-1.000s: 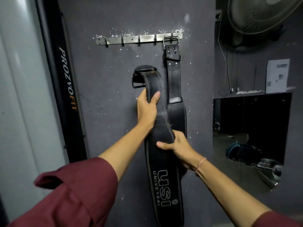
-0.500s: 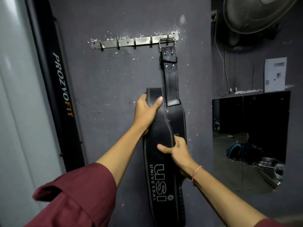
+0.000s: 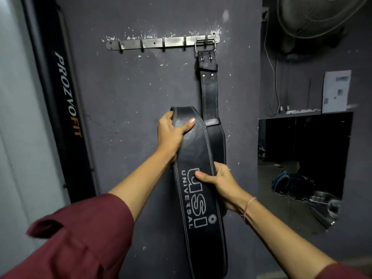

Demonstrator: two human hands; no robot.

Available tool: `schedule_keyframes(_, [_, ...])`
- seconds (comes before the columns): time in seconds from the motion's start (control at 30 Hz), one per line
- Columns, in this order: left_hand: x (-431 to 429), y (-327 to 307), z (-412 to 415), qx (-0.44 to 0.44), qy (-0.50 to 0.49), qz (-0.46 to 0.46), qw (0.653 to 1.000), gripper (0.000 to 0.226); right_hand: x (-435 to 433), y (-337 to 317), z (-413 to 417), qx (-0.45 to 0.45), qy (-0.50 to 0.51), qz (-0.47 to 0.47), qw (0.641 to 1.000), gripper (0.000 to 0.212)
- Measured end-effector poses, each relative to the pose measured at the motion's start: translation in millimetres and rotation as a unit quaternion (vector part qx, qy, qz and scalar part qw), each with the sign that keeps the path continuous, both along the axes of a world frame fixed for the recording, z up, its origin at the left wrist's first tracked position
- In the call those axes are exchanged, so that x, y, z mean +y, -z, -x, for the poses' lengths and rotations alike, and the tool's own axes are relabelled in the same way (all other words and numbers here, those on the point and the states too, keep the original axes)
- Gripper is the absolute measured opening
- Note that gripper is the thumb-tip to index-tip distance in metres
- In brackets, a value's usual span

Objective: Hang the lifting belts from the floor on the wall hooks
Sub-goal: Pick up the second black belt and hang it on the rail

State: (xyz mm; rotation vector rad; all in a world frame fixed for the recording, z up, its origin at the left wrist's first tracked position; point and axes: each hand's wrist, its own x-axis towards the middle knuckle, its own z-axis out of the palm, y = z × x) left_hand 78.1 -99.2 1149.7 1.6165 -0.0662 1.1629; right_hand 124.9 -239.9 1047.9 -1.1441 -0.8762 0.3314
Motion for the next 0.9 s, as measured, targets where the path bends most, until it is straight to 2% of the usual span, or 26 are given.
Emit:
schedule_keyframes(0.1, [1, -3, -5, 0.008, -0.009, -0.017, 1.0, 0.033, 4, 10, -5, 0.023, 0.01, -0.011, 1.0, 0.021])
schedule_keyframes(0.17, [7, -4, -4, 0.016, -0.018, -0.023, 0.999, 0.04, 3, 16, -4, 0.022, -0.014, 0.025, 0.999, 0.027])
schedule_keyframes(0.23, [14, -6, -1, 0.011, -0.024, -0.019, 0.999, 0.037, 5, 31, -5, 0.012, -0.039, 0.09, 0.995, 0.035])
schedule_keyframes(0.33, [18, -9, 0, 0.002, -0.05, -0.01, 0.999, 0.049, 7, 46, -6, 0.025, -0.038, 0.101, 0.994, 0.033])
schedule_keyframes(0.47, [25, -5, -4, 0.006, -0.045, -0.022, 0.999, 0.03, 8, 50, -2, 0.035, -0.062, 0.128, 0.989, 0.033])
schedule_keyframes(0.6, [33, -10, 0, 0.001, -0.031, -0.03, 0.999, 0.034, 22, 55, 0, 0.03, -0.012, 0.095, 0.995, 0.032])
schedule_keyframes(0.7, [38, -17, 4, 0.023, -0.059, -0.032, 0.997, 0.037, 32, 44, -4, 0.017, 0.021, 0.074, 0.997, 0.029])
schedule_keyframes(0.8, [38, -4, 6, 0.055, -0.086, -0.02, 0.995, 0.041, 43, 20, -6, -0.004, 0.064, 0.043, 0.997, 0.048])
schedule_keyframes(0.9, [28, 20, 8, 0.048, -0.108, -0.035, 0.992, 0.044, 47, -19, -3, -0.034, 0.086, -0.005, 0.996, 0.039])
